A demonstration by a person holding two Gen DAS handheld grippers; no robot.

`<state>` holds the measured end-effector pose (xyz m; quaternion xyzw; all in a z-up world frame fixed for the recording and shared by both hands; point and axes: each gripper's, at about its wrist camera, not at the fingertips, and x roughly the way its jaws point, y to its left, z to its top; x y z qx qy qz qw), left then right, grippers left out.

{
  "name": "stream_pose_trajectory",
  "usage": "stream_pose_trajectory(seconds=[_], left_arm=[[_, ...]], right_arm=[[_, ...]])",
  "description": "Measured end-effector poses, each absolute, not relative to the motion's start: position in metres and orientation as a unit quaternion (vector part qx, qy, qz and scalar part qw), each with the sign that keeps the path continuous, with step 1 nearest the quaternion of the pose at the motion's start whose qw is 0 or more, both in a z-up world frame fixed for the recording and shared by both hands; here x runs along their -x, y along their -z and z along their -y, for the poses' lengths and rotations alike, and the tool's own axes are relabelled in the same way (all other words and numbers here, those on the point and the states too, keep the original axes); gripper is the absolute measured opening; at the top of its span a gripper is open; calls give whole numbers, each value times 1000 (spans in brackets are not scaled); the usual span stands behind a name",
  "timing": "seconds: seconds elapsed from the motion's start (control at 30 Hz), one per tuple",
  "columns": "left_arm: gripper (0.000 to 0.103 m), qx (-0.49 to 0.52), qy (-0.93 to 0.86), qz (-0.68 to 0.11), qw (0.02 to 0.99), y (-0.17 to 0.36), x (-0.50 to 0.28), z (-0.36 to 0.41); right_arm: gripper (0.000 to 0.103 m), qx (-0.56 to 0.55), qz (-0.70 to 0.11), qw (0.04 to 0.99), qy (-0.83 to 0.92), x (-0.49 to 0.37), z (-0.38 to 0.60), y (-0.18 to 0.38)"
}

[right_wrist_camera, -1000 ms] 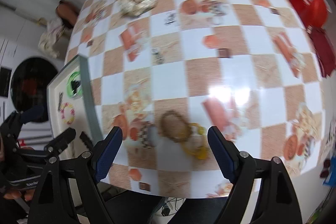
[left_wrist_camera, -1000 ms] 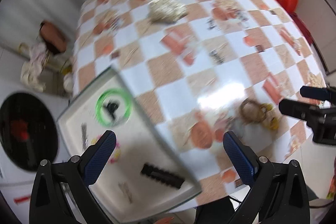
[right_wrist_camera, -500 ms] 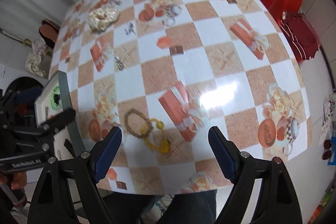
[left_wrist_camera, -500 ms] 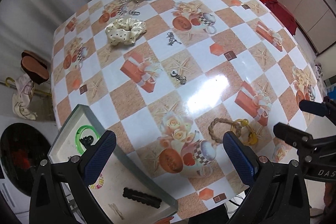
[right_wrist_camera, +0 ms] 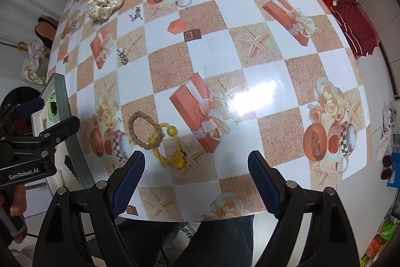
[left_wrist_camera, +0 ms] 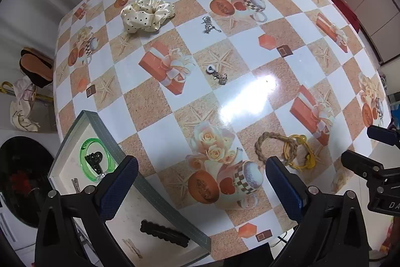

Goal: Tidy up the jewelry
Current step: 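Move both tools back over the table toward the yellow hair tie and silver charm, then grasp the yellow beaded hair tie with the right tool while the left tool grasps the silver chain charm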

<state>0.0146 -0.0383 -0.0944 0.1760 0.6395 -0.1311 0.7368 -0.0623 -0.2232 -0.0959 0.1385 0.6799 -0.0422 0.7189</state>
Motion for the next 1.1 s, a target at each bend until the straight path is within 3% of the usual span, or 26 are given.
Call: stream_pose_trajectory(seconds=[0.77, 1.07, 1.1], left_arm=[[103, -88, 99, -648, 750, 125, -42, 9], [103, -74, 107, -653, 746, 143, -54, 9], [100, -75, 107, -653, 746, 145, -55, 9]], right_arm=[[87, -170, -690, 702, 46, 76, 245, 132], [87, -135, -710, 690, 24, 68, 219, 151], [86, -127, -712, 690, 24, 66, 216, 153]])
